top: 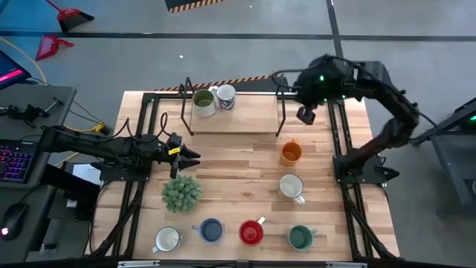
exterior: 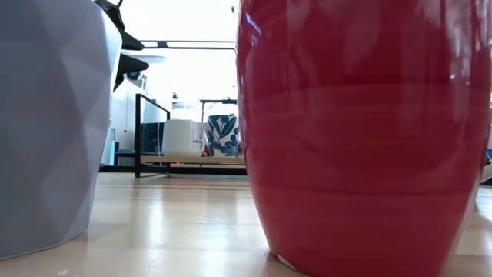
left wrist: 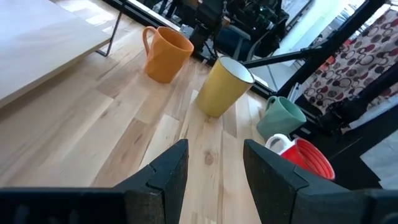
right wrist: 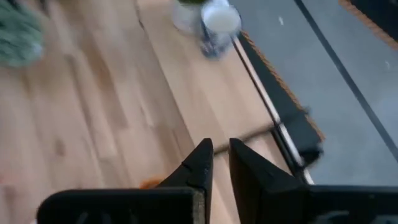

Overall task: Place coffee mugs
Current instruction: Put the blue mug on the shelf aligned with the other white mug

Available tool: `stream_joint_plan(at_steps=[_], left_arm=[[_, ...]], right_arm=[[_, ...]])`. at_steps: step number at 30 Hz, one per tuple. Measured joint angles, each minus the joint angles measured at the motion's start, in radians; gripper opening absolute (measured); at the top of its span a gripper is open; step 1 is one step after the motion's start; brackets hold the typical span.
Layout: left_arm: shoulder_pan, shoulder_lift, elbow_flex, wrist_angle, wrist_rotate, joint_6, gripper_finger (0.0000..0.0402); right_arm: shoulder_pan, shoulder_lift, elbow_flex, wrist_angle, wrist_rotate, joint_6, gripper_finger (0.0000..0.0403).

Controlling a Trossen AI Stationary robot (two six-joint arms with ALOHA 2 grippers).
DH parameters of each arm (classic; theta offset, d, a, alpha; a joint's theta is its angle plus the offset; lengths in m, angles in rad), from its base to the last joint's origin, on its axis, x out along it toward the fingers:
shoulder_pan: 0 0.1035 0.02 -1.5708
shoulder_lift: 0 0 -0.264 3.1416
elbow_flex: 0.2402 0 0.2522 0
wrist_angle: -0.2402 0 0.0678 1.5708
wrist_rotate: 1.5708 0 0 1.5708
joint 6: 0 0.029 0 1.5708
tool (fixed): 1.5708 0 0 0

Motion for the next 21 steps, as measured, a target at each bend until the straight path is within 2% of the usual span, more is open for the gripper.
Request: stream_joint_plan(at_steps=[2, 6, 8, 14, 21], left_arm=[[0.0, 0.0, 0.0, 0.001, -0.008, -0.014, 0.0142], [0.0, 0.0, 0.0, 0.002, -0.017, -0.048, 0.0142], [0.0, 0.0, 0.0, 0.002, -0.017, -0.053, 0.0142], [0.0, 0.0, 0.0, 0.001, -0.019, -0.052, 0.0142], [0.0, 0.0, 0.0, 0.001, -0.038, -0.051, 0.0142]], right_arm=[[0.0, -0.098, -0.202, 0.1, 0.01, 0.001, 0.0032], [-0.009, -0.332, -0.584, 0.433, -0.049, -0.025, 0.0032], [-0.032, -0.45, -0.735, 0.529, -0.08, -0.016, 0.0032], [-0.074, -0.735, -1.101, 0.744, -0.227, 0.053, 0.0032], [-0.074, -0.93, -1.427, 1.019, -0.321, 0.085, 0.0032]])
